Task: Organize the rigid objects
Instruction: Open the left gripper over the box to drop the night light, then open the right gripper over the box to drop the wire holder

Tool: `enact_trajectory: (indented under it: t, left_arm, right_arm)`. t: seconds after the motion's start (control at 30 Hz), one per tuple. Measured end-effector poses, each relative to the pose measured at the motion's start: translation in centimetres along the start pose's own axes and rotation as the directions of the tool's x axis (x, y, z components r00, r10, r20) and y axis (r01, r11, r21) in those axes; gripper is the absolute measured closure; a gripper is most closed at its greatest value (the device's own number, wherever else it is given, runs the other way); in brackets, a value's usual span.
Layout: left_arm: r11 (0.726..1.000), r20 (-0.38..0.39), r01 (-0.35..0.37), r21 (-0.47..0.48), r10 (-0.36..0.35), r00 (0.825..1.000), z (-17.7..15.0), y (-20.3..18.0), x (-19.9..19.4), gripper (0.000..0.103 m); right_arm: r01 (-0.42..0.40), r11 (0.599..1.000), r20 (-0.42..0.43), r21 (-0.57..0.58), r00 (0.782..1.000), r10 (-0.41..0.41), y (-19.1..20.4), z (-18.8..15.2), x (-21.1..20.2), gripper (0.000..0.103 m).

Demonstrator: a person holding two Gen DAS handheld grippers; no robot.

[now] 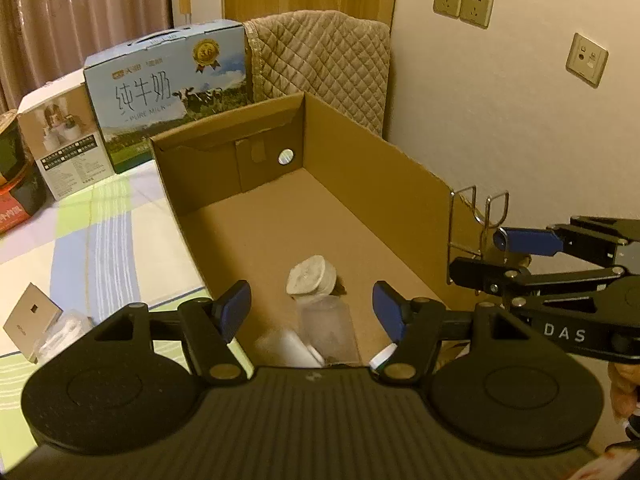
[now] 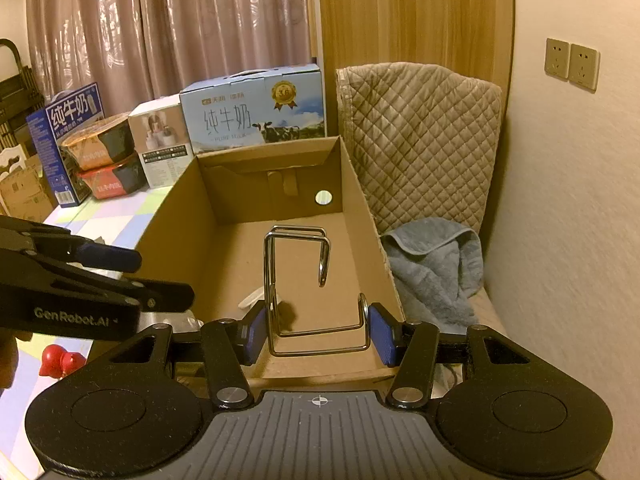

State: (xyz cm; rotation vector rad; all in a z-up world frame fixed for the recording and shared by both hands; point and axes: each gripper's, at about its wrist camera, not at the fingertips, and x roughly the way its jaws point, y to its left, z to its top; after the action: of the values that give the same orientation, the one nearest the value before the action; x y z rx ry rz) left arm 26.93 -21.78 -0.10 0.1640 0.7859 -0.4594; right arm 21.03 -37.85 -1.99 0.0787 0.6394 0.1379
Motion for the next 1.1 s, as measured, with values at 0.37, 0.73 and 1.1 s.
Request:
enact_trajectory:
  t: [0.37, 0.73, 1.1]
  left_arm:
    - [0.999, 0.026, -0.041, -0.027, 0.042, 0.999, -0.3, 2.7, -2.0, 0.040]
    - [0.998, 0.029, -0.044, -0.050, 0.045, 0.999, -1.2, 3.7, -2.4, 0.040]
    - [0.994, 0.041, -0.079, -0.073, 0.082, 0.996, -2.4, 5.7, -4.8, 0.038]
  right_arm:
    - [-0.006, 1.000, -0.004, -0.001, 1.000, 0.006, 0.4, -0.1, 0.2, 0.053]
    - [-0.020, 1.000, -0.015, 0.012, 1.000, 0.020, 0.8, -0.2, 1.3, 0.050]
    - [-0.013, 0.997, 0.089, 0.074, 0.996, 0.006, -0.2, 0.6, -2.1, 0.030]
